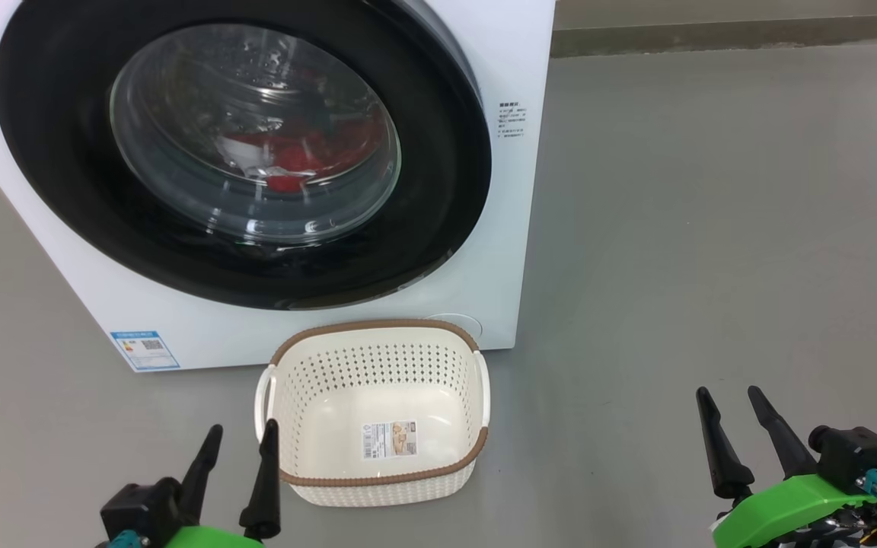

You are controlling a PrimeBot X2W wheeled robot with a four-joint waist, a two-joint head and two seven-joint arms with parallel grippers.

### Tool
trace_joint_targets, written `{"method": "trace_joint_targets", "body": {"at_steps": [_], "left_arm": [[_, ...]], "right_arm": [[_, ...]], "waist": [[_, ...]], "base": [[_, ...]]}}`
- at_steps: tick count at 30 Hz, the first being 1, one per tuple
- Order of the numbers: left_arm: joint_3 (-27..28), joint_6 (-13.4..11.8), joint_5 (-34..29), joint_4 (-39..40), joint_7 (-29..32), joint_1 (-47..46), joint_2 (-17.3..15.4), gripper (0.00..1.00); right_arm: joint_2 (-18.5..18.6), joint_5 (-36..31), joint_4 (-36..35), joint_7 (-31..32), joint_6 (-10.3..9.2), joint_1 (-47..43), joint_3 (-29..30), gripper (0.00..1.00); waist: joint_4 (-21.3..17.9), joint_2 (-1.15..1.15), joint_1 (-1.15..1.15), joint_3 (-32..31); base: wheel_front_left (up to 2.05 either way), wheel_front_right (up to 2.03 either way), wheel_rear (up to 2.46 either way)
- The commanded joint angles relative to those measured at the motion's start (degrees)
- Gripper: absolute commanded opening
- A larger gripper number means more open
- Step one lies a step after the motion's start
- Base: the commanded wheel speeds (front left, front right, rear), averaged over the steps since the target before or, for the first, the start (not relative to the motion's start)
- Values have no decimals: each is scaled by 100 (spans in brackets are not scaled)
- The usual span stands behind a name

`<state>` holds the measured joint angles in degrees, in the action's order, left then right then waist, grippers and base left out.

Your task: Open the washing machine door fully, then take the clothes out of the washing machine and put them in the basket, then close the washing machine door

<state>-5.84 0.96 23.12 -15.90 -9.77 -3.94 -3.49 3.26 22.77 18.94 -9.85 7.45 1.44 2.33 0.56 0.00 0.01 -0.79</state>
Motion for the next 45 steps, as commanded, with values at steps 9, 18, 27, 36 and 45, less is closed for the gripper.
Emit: {"method": "trace_joint_targets", "body": {"at_steps": [9, 18, 27, 36, 45], "left_arm": [[106, -140, -641, 54, -234, -255, -72, 100], [131, -230, -1157, -6, -401, -281, -54, 100], [175, -250, -1460, -62, -523, -297, -38, 100], [210, -209, -1319, -131, -523, -294, -5, 100], [218, -237, -1329, -208, -523, -309, 7, 100]], "right_arm": [[36, -705, -100, -225, 3, 277, -90, 100], [-7, -1213, -58, -392, 3, 276, -25, 100], [-25, -1531, -16, -515, 3, 275, 20, 100], [-36, -1064, 28, -515, 3, 268, -11, 100], [-37, -1069, 76, -515, 3, 290, -70, 100]], "waist": [[17, 0, 0, -18], [31, 0, 0, -28], [47, 0, 0, -23], [59, 0, 0, -16], [64, 0, 0, -11]], "base": [[0, 0, 0], [0, 0, 0], [0, 0, 0], [0, 0, 0], [0, 0, 0]]}}
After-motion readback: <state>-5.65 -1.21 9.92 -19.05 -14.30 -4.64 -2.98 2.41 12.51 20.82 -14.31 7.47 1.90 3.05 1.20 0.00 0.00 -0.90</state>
